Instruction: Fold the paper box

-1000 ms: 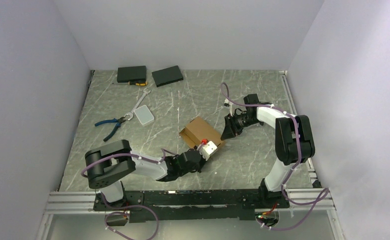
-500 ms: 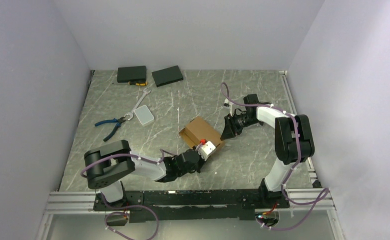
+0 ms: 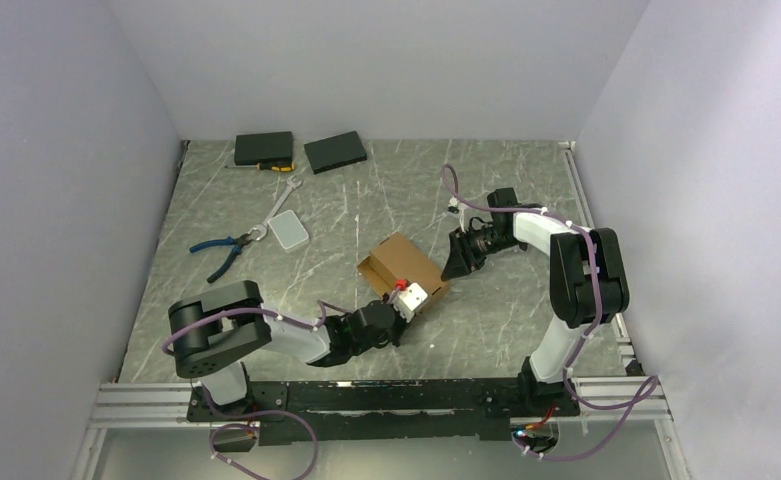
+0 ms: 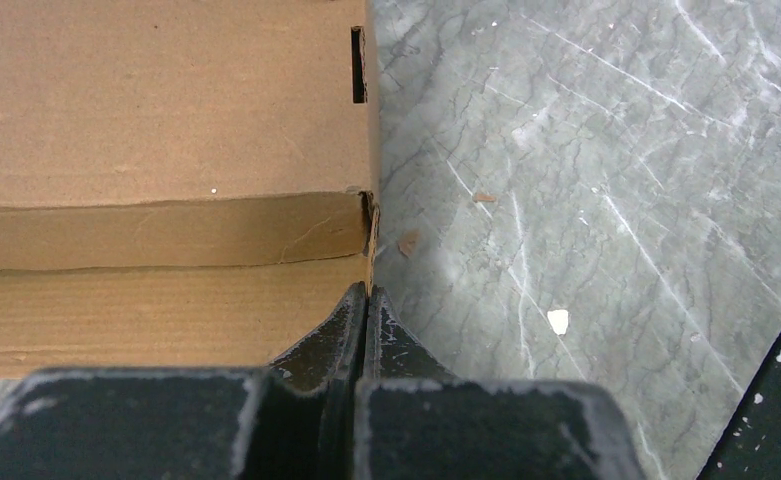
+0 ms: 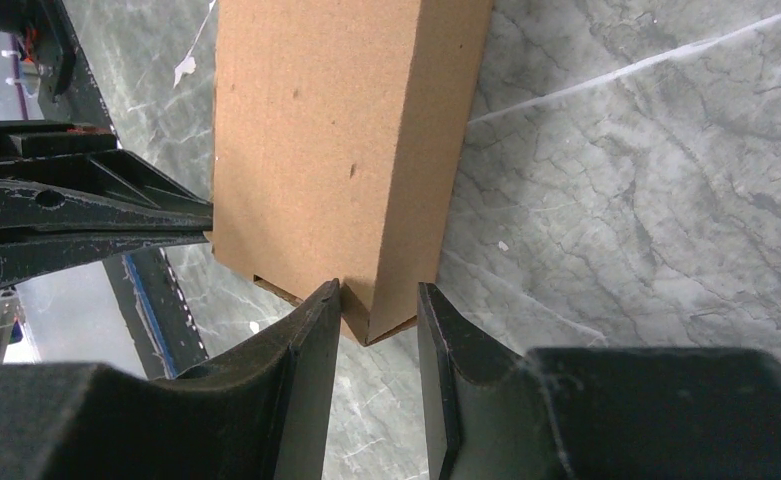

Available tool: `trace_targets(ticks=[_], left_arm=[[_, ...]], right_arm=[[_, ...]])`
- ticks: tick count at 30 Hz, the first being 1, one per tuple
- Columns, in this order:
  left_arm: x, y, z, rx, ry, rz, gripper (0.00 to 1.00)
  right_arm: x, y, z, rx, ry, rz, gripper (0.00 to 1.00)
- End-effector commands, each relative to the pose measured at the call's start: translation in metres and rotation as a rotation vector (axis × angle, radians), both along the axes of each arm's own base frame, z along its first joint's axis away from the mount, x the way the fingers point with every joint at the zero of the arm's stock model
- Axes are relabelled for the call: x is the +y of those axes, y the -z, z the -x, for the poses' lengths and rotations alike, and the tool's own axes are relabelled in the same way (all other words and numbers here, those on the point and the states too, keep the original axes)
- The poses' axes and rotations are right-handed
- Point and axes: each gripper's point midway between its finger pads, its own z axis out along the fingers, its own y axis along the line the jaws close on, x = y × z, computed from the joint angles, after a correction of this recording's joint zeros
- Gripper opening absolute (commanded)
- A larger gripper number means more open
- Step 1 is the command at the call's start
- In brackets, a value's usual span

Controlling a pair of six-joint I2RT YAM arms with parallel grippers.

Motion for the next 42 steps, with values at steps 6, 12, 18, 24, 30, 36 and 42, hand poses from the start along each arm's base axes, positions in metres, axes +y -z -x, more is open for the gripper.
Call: trace_targets(ticks=[6, 12, 18, 24, 30, 36, 42], left_arm=[[-0.003, -0.013, 0.001, -0.001, -0.007, 0.073, 0.0], [-0.004, -0.014, 0.001, 0.001, -0.009, 0.085, 0.0], [-0.004, -0.015, 0.0, 0.009, -0.014, 0.102, 0.0], [-0.005, -0.013, -0.001, 0.025, -0.019, 0.117, 0.0], [-0.004, -0.013, 0.0, 0.03, -0.022, 0.137, 0.0], [-0.005, -0.009, 0.001, 0.036, -0.013, 0.137, 0.0], [-0.004, -0.006, 0.002, 0.043, -0.013, 0.146, 0.0]], right_arm=[[-0.013, 0.02, -0.012, -0.049, -0.003, 0.1, 0.36], [-0.013, 0.02, -0.012, -0.047, -0.005, 0.1, 0.36], [-0.013, 0.02, -0.012, -0.045, -0.007, 0.1, 0.36], [-0.012, 0.02, -0.012, -0.045, -0.009, 0.101, 0.36], [-0.012, 0.021, -0.011, -0.042, -0.01, 0.103, 0.36], [-0.012, 0.022, -0.011, -0.042, -0.011, 0.104, 0.36], [-0.011, 0.023, -0.011, -0.038, -0.013, 0.104, 0.36]])
